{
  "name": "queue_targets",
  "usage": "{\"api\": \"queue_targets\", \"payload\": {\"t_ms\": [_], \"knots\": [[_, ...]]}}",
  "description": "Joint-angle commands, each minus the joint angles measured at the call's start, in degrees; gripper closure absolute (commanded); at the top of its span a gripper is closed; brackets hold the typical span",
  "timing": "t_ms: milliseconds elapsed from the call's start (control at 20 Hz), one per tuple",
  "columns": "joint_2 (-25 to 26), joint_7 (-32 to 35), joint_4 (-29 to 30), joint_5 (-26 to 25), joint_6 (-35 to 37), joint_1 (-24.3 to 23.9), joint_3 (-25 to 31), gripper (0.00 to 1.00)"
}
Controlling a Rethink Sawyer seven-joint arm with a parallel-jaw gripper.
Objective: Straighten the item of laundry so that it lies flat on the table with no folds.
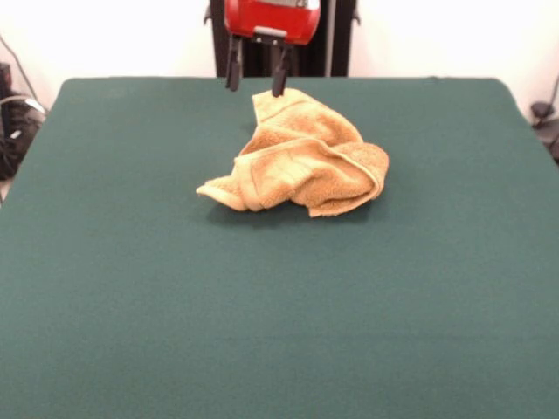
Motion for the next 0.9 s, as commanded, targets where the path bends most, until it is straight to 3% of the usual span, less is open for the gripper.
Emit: {"api": "queue_targets", "payload": {"t_ms": [50,900], "knots": [[3.33,9.74,0.23,3.46,4.21,3.44,2.76,0.00],[5.16,12.17,-0.75,6.95,3.34,8.99,-0.93,0.00]]}}
